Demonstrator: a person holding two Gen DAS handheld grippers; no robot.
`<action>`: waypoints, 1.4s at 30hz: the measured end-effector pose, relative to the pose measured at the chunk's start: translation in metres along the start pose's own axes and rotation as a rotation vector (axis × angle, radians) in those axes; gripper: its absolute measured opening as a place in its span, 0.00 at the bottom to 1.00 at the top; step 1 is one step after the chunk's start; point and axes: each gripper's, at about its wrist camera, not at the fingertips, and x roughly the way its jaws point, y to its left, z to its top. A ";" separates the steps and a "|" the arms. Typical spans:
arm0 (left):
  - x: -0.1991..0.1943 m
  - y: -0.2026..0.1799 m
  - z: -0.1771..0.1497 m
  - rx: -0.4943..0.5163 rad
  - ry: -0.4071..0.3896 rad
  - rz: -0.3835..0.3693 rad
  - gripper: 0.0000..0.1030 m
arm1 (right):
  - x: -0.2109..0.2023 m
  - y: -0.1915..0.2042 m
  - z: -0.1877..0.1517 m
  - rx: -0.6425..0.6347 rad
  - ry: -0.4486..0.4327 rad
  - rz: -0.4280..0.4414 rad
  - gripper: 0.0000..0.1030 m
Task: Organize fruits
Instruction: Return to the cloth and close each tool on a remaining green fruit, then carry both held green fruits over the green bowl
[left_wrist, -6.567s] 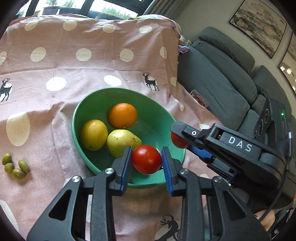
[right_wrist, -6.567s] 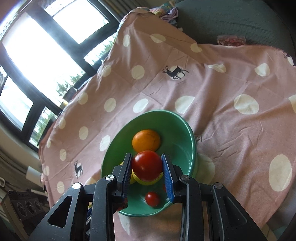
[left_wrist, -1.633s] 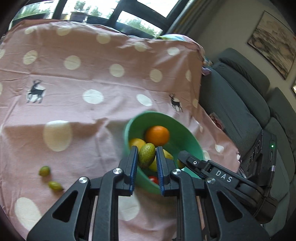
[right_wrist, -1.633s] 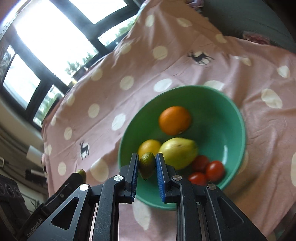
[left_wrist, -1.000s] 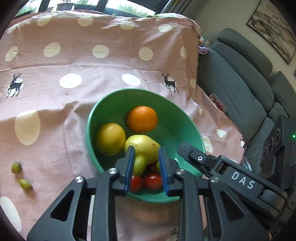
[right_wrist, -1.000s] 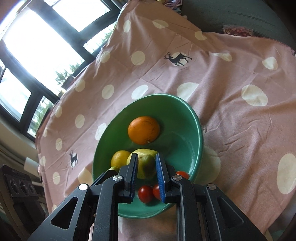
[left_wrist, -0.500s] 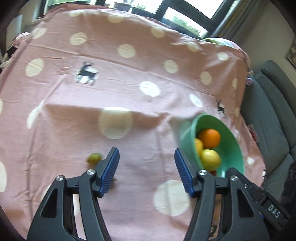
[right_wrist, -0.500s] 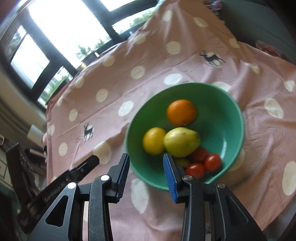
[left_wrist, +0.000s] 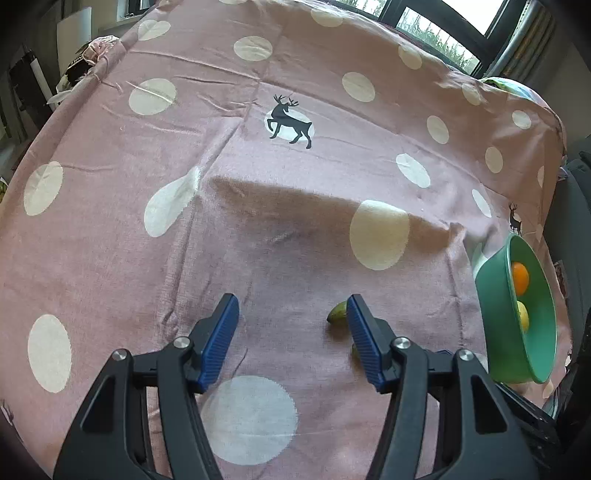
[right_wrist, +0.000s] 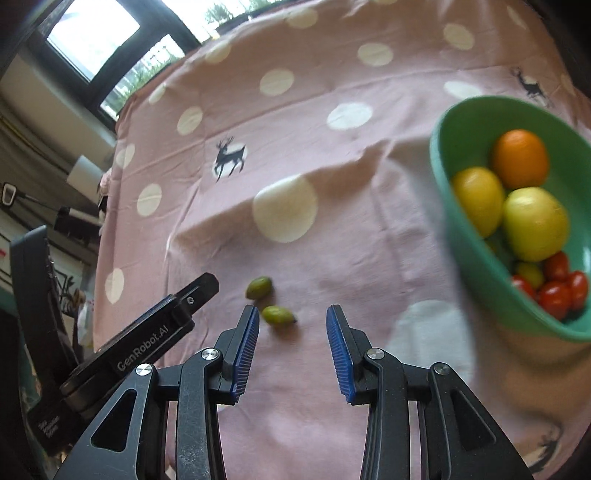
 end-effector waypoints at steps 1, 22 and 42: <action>0.000 0.002 0.001 -0.002 -0.002 0.006 0.55 | 0.005 0.005 0.000 -0.014 0.005 -0.009 0.37; 0.011 0.018 0.006 -0.057 0.041 -0.092 0.55 | 0.056 0.030 -0.001 -0.194 0.080 -0.183 0.22; 0.055 -0.036 -0.001 0.236 0.110 -0.177 0.23 | -0.002 -0.046 0.019 0.133 -0.033 -0.014 0.22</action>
